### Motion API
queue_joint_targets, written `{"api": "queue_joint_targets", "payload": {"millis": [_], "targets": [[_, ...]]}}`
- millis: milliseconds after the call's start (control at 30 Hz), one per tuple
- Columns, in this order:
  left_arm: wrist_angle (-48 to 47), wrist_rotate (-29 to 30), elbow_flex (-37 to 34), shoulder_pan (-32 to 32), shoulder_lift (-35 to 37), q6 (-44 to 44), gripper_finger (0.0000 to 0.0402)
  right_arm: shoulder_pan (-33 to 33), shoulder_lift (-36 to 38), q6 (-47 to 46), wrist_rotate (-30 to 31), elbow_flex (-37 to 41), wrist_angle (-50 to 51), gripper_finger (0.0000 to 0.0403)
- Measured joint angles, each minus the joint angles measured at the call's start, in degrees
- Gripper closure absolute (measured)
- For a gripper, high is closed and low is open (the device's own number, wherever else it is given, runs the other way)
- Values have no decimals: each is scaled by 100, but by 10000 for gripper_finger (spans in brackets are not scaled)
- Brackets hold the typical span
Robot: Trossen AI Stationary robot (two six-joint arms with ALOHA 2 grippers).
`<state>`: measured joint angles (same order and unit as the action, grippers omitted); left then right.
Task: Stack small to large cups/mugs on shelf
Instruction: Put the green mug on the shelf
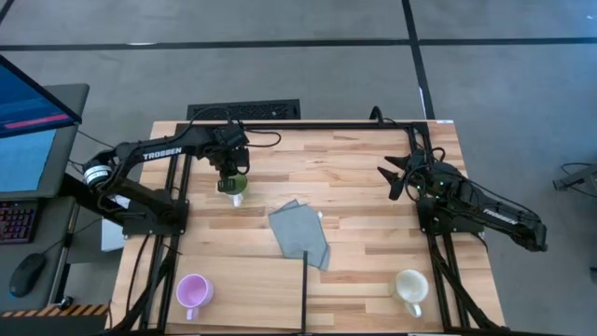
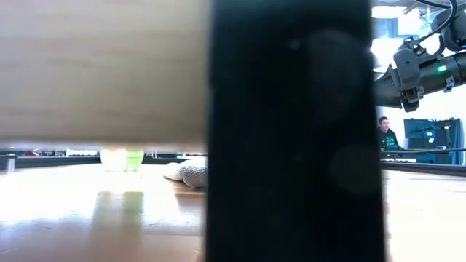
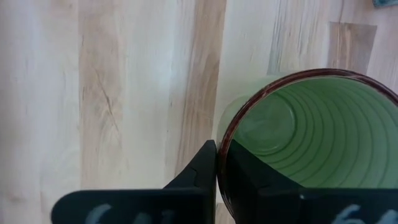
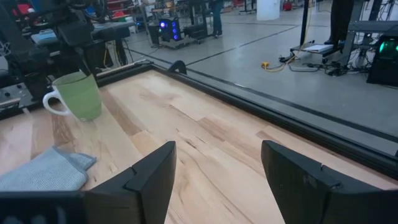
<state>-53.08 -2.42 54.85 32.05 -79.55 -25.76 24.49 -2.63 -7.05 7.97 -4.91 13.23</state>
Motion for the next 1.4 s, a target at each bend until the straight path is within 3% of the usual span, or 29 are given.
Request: {"api": "queue_joint_targets", "payload": {"millis": [233, 600, 1100, 1400], "targets": [[-111, -22, 70, -1, -6, -9, 399, -2, 0, 0, 110, 0, -3, 143], [-1105, -387, 926, -192, -15, 152, 401, 2, 0, 3, 437, -2, -7, 143], [-2691, -118, 2931, -1204, 4, 1125, 401, 2, 0, 4, 435, -2, -2, 143], [-2977, -50, 3167, -1861, 4, 1612, 401, 2, 0, 4, 435, -2, -2, 143]]}}
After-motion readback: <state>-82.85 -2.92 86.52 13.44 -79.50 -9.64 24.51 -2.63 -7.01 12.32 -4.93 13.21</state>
